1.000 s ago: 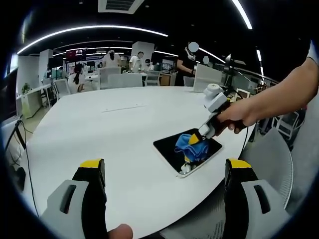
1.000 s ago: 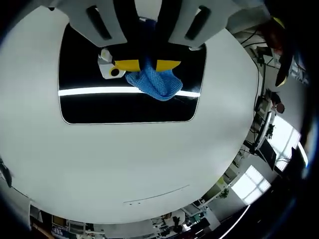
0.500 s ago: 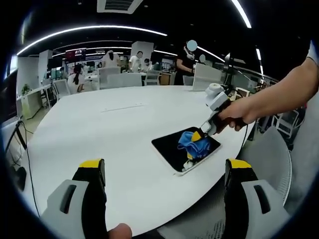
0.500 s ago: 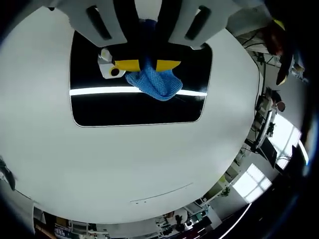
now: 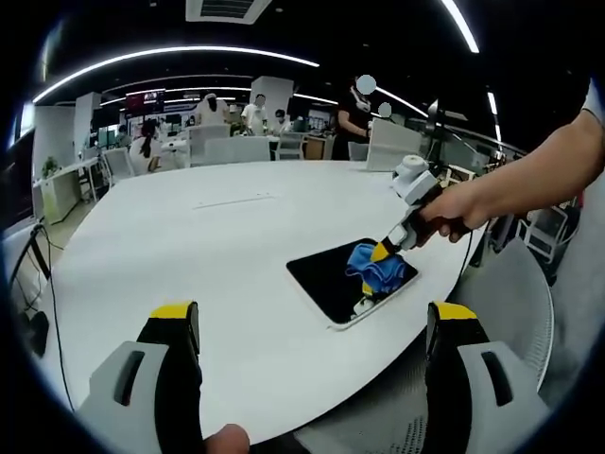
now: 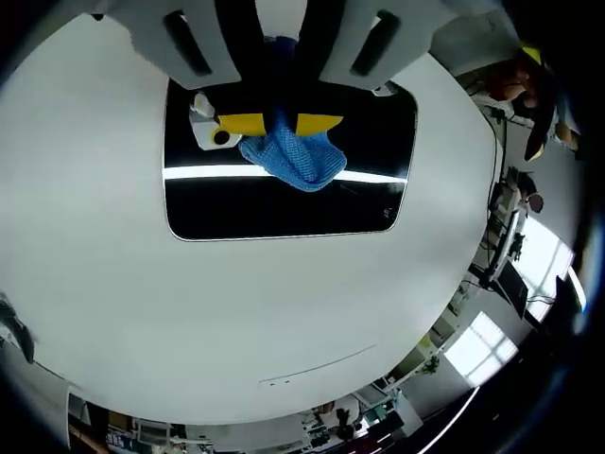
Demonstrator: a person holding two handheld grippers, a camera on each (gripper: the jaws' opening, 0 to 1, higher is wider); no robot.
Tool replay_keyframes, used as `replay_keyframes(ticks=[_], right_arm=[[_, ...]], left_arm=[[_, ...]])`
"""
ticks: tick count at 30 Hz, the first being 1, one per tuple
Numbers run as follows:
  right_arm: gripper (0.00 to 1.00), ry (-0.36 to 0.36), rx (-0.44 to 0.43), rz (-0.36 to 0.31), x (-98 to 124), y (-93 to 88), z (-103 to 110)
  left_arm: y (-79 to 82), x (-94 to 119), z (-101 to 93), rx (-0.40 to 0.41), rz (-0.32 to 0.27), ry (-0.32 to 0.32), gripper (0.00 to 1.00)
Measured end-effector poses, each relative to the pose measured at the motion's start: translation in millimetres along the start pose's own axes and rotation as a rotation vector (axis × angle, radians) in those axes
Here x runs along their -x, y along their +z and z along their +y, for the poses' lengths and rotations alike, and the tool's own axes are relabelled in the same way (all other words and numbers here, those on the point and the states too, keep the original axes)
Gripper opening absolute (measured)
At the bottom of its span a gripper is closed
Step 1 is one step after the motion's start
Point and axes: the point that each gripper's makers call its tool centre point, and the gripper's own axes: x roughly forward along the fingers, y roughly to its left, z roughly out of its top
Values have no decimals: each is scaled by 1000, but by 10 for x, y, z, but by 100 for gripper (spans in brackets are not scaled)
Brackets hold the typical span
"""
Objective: Wipe the mirror surface with the cleaning cloth until all visible marks leave the cleaned area.
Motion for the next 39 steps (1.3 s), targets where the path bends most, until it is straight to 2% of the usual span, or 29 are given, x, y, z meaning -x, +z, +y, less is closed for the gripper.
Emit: replay_keyframes(ticks=[18,32,39], right_arm=[[3,-22,-12,-15,103,32,-278],[3,-47,-80,-29,180,83,-584],[3,-58,-91,-30,183,89,-625]], left_arm=[[-3,-95,-48,3,7,-14,99],[-18,-147,-31,16,5,-12,99],[-31,-177,-30,22,6,-12,99]])
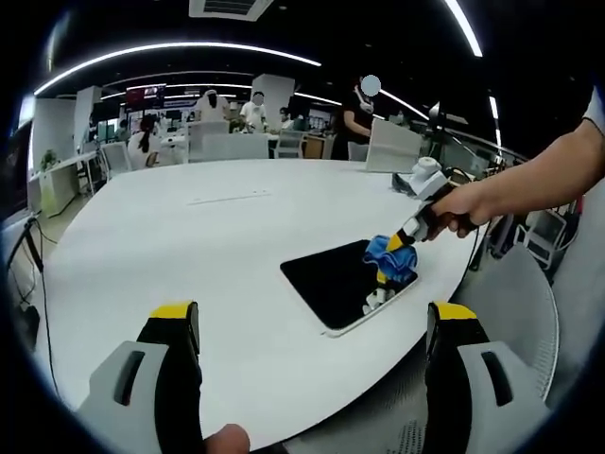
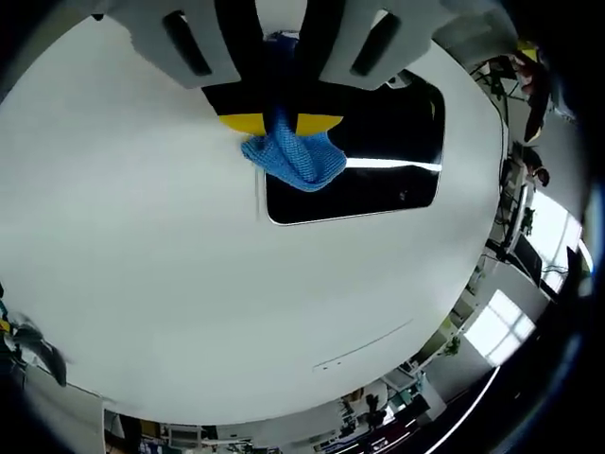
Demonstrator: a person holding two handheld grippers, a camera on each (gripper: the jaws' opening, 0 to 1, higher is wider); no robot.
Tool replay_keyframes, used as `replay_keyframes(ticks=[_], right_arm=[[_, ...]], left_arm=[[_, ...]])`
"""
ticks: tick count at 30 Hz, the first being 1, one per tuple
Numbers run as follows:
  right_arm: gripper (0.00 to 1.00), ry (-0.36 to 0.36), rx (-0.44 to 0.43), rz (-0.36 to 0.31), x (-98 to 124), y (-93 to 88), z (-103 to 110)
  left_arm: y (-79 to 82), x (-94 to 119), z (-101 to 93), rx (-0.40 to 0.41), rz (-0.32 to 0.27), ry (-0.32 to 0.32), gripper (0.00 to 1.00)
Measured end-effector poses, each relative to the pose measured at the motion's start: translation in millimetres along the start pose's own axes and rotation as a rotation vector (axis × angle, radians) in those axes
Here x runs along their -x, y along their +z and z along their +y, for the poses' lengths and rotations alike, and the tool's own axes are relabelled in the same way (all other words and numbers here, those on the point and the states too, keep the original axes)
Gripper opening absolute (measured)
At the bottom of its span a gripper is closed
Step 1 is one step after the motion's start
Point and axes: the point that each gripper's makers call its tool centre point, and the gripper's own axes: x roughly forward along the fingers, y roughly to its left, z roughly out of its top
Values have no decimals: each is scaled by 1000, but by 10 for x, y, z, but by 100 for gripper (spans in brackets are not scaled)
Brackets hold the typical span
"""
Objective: Wipe the mirror surface with the cleaning cloth until all visible marks leave the cleaned area.
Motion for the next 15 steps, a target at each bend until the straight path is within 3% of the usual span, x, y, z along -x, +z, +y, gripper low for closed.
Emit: replay_keyframes(ticks=[15], right_arm=[[4,-18,25,-10,-42,6,-30]], left_arm=[[42,-89,83,-6,0,18,99]])
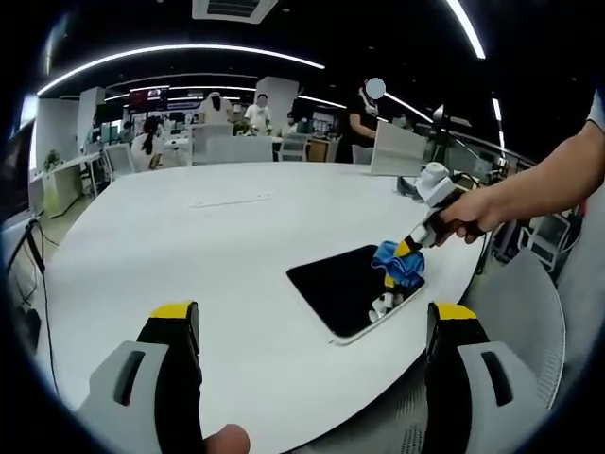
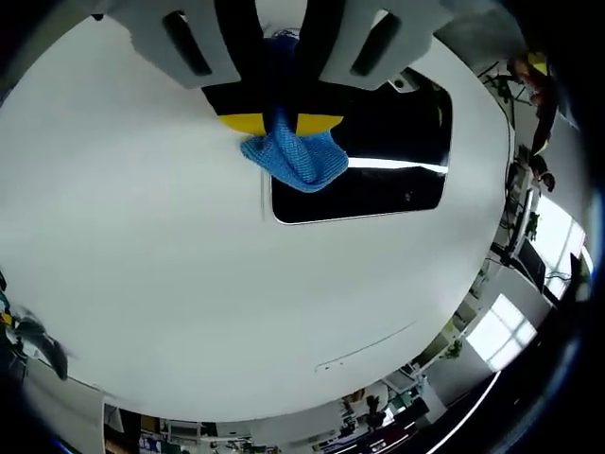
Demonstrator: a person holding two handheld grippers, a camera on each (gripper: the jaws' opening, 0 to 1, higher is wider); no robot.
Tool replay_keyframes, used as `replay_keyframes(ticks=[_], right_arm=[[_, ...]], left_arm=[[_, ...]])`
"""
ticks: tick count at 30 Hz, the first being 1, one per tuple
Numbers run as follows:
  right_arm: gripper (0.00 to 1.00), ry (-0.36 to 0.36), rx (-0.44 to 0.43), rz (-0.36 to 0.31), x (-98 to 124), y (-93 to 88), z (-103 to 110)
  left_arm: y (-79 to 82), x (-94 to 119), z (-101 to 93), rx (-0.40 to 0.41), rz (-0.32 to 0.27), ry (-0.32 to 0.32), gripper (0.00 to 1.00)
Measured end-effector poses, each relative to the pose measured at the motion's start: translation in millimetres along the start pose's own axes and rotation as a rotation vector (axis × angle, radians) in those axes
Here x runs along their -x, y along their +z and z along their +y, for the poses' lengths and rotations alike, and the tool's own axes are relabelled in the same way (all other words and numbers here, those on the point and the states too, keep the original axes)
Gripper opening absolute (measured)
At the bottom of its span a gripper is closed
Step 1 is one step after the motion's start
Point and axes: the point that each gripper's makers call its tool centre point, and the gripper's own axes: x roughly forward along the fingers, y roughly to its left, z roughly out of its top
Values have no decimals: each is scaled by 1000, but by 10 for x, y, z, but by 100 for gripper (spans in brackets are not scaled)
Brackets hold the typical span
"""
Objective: Wipe the mirror surface with the cleaning cloth until all visible marks leave the cleaned area.
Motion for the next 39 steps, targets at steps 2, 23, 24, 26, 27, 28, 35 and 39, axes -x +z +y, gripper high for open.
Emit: replay_keyframes(ticks=[2,23,24,26,27,28,35,39], right_arm=[[4,1,-13,-1,4,-3,1],[3,-33,-64,-3,4,4,-12],[3,-35,-48,-5,10,-9,-8],[3,-47,-28,1,30,-49,6],[3,-47,-29,0,48,-72,19],[3,-52,-33,2,66,-99,17],[3,-39,-37,-1,135,-246,1],[3,-28,-46,-4,171,-316,6]], left_arm=[[25,6,-5,3,-8,-10,99],[18,186,310,29,-29,11,99],[14,203,316,32,-32,19,99],[4,232,298,38,-38,26,99],[0,242,289,38,-41,29,99],[-8,251,285,39,-43,32,99],[-50,274,193,36,-48,34,99],[-54,263,185,34,-50,34,99]])
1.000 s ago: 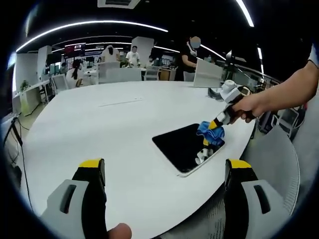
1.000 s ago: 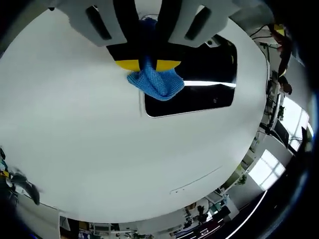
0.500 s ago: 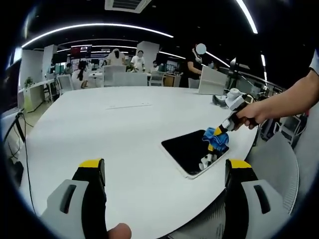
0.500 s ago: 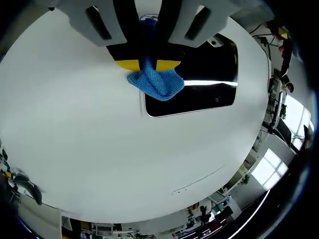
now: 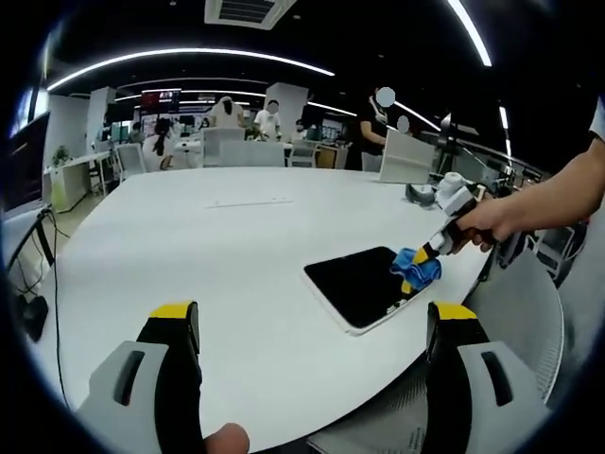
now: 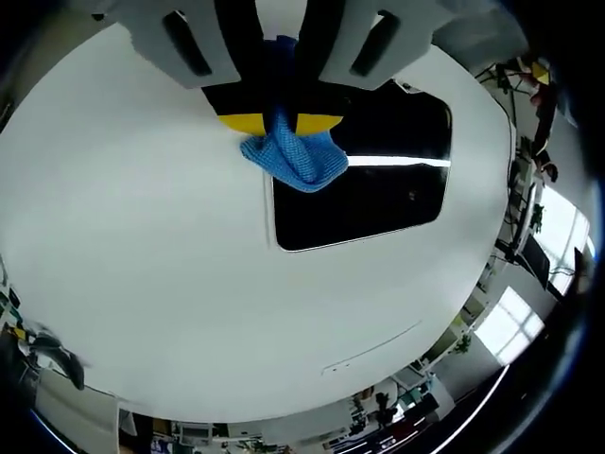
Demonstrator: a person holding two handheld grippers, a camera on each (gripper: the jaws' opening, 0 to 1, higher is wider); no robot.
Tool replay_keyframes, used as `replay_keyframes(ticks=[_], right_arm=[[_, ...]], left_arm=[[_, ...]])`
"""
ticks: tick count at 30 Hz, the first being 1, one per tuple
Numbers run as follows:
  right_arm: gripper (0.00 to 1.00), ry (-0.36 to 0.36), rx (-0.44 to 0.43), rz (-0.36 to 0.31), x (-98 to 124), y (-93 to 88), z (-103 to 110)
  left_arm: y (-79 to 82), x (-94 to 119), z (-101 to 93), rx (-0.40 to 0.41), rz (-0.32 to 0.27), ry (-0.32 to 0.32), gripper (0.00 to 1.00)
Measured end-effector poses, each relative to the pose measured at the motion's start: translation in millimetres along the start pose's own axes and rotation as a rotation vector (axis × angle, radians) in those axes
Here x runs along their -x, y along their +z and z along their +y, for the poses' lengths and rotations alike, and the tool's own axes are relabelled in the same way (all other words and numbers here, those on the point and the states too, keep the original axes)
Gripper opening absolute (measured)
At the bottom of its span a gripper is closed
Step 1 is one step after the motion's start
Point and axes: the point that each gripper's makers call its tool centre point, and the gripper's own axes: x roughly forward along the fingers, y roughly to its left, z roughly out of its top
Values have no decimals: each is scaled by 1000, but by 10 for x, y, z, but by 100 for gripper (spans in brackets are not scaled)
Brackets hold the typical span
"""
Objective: Wipe the mirror surface with the cleaning cloth until all visible marks leave the cleaned area.
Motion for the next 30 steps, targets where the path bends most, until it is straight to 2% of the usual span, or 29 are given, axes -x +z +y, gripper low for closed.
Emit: replay_keyframes(ticks=[14,17,21,23,30], right_arm=[[4,10,-55,-9,81,-211,-16],[4,6,-35,-23,85,-220,-7],[4,-7,-53,-16,94,-232,3],[4,-2,-11,-15,85,-235,8],[3,-4,-65,-44,140,-284,16]], left_arm=[[-17,31,-46,-3,-3,-7,99],[-50,33,-43,-11,6,-7,99],[-37,33,-42,-16,5,-8,99],[-9,31,-40,-15,-4,-10,99],[-4,20,51,-15,-3,9,99]])
